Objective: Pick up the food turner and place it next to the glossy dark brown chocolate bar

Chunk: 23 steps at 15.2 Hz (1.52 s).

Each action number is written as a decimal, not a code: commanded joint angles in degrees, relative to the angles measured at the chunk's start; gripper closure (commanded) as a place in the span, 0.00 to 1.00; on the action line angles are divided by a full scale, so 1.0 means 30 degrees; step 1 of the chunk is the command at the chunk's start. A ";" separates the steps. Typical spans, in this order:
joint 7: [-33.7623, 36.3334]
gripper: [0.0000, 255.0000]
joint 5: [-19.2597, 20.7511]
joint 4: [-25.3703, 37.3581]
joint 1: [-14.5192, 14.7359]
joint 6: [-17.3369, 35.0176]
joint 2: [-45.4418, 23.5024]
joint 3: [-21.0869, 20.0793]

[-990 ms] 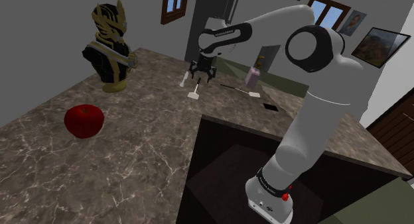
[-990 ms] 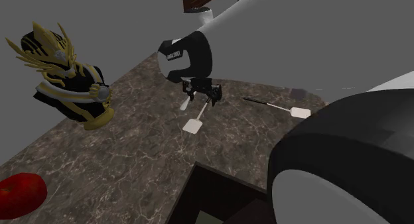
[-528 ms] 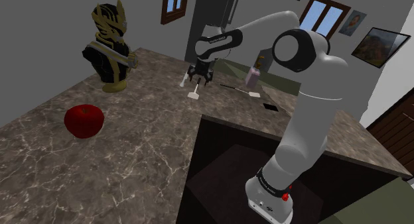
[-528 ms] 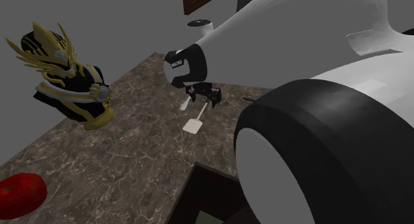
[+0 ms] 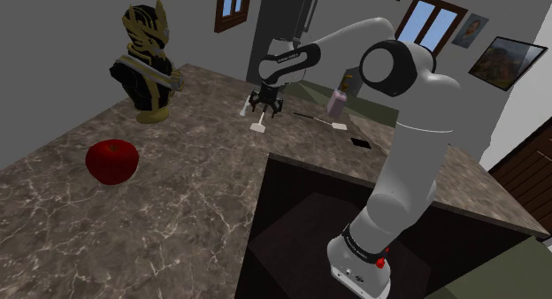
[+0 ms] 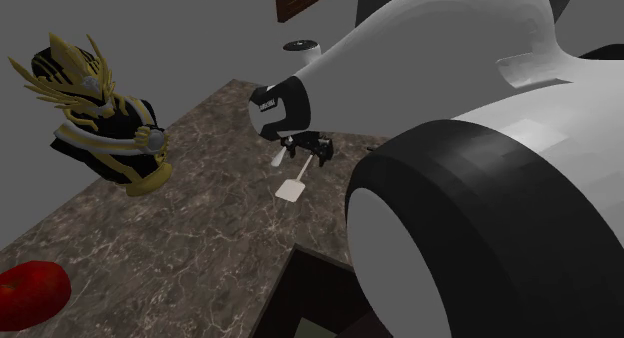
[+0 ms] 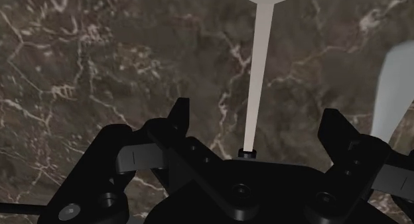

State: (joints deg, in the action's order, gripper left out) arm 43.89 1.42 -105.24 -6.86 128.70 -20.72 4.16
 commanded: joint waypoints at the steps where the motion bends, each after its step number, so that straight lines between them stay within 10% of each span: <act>1: 0.0000 0.00 0.0000 -0.0001 0.0000 0.0006 -0.0003 0.0000; 2: 0.0000 0.00 0.0000 -0.0001 0.0000 0.0003 -0.0001 0.0000; 3: 0.0000 1.00 0.0000 -0.0001 0.0000 0.0003 -0.0001 0.0000; 23: -0.0049 1.00 0.0047 0.1217 0.0030 -0.2415 0.1203 0.0024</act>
State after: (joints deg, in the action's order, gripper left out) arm 43.73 1.55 -101.88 -6.79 122.03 -17.38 4.23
